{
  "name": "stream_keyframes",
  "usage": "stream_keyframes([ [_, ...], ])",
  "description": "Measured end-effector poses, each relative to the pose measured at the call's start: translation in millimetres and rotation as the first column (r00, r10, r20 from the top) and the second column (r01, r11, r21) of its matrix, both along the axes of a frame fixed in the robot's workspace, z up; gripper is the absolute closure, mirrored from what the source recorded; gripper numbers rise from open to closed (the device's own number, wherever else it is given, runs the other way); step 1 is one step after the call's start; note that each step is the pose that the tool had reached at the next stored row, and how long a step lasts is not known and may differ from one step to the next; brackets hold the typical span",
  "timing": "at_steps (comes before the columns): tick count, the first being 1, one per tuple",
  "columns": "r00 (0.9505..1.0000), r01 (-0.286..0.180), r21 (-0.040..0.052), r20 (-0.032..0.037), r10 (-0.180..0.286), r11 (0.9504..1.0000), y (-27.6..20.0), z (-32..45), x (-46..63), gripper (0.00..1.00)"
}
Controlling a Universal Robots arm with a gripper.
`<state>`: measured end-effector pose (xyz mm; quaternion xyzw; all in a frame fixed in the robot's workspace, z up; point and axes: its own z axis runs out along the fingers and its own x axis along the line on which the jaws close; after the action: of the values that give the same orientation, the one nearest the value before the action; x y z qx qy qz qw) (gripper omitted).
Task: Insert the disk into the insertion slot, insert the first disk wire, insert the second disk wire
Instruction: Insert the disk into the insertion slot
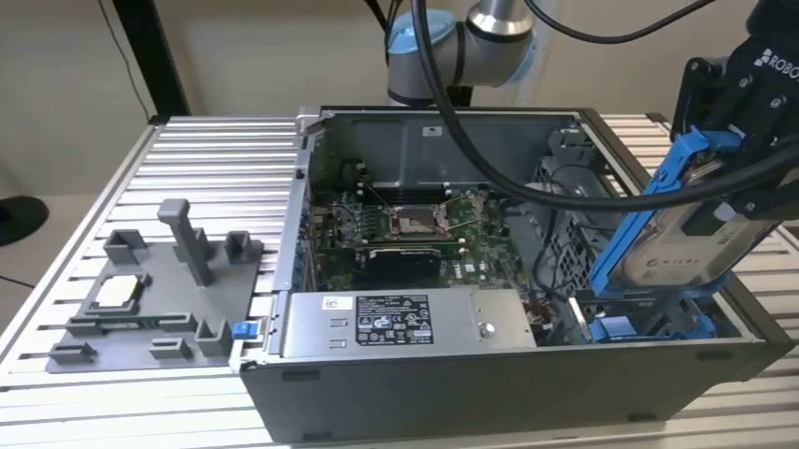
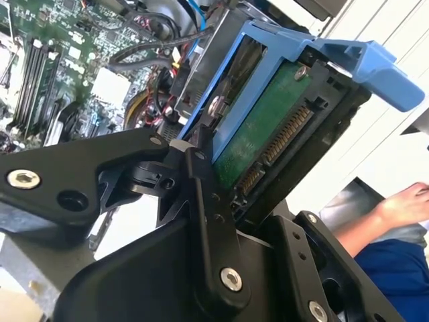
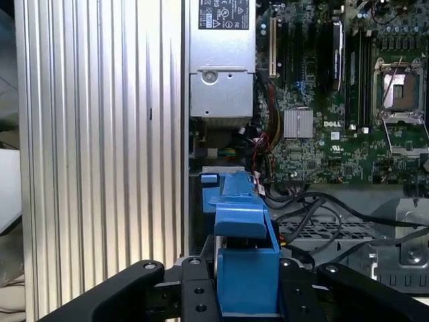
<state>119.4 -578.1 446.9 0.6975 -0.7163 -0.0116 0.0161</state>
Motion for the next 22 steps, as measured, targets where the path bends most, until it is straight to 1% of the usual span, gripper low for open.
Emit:
stream_keyframes([
  [9, 0.9999, -0.013, 0.0006, 0.0004, 0.013, 0.9999, 0.0, -12.3, 0.3, 1.0],
  [14, 0.9998, -0.018, 0.0025, 0.0006, 0.018, 0.9998, 0.0, -17.6, 1.5, 1.0],
  [22, 0.9998, -0.018, 0.0034, 0.0006, 0.018, 0.9998, 0.3, -23.7, 3.0, 1.0],
])
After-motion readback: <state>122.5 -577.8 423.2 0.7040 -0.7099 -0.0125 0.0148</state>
